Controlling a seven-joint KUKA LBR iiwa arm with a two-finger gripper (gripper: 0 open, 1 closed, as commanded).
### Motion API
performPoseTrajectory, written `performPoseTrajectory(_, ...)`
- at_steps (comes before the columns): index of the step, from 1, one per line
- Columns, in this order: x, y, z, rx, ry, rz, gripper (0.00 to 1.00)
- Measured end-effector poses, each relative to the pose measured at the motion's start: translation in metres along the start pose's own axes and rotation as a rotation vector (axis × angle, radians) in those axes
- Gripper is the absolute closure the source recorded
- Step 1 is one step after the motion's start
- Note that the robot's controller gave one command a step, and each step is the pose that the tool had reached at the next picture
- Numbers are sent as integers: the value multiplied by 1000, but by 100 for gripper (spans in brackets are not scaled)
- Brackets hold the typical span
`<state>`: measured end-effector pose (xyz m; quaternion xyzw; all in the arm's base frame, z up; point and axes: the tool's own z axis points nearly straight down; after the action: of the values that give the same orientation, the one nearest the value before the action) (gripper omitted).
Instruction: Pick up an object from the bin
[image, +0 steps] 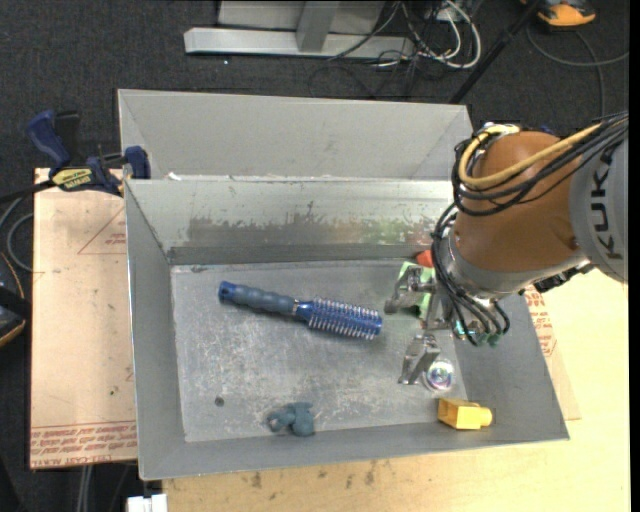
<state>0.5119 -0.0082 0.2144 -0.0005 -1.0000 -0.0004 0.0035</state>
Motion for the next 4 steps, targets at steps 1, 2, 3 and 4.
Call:
performPoseTrajectory(1,-60,46,104,0,-32,-253,0)
performPoseTrajectory(2,-79,81,111,-8,-47,-197,0)
performPoseTrajectory(3,-108,79,-26,2,-20,-401,0)
performPoseTrajectory(4,-132,129,129,-1,-2,-477,0)
